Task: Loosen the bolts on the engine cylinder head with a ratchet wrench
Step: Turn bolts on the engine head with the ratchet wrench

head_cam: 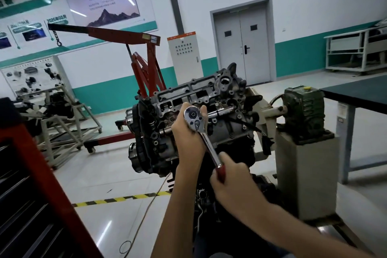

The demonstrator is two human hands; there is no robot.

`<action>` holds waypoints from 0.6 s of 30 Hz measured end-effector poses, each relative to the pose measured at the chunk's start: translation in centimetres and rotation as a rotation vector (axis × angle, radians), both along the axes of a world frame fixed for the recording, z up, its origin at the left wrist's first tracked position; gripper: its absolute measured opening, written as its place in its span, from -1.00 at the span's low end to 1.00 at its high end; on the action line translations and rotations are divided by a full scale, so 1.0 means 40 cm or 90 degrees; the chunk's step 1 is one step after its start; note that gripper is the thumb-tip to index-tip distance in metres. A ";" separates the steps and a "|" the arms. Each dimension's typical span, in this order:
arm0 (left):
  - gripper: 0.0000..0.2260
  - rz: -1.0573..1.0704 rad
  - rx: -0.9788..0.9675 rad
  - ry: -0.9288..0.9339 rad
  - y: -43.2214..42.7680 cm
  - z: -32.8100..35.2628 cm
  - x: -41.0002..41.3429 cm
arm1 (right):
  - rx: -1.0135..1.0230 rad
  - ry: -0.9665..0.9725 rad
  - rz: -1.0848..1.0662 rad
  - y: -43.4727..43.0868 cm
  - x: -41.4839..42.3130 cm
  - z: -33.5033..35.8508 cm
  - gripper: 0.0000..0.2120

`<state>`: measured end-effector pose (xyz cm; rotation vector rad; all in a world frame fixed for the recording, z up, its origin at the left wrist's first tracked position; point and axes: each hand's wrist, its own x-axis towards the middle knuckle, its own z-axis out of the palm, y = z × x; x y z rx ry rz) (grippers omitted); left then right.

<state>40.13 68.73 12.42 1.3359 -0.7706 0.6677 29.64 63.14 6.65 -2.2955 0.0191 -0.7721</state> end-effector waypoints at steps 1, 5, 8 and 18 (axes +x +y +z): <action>-0.75 -0.009 -0.010 0.041 -0.006 0.000 0.003 | 0.037 -0.010 0.018 0.018 0.008 -0.014 -0.75; -0.61 -0.015 -0.012 -0.015 0.002 0.016 0.024 | -0.077 -0.007 0.030 -0.051 0.008 0.026 -0.83; -0.62 -0.006 0.039 -0.036 0.023 0.021 0.030 | -0.322 0.020 -0.004 -0.166 0.002 0.123 -0.93; -0.70 -0.018 0.064 -0.047 0.052 0.009 0.023 | -0.394 -0.038 -0.127 -0.177 0.000 0.160 -0.89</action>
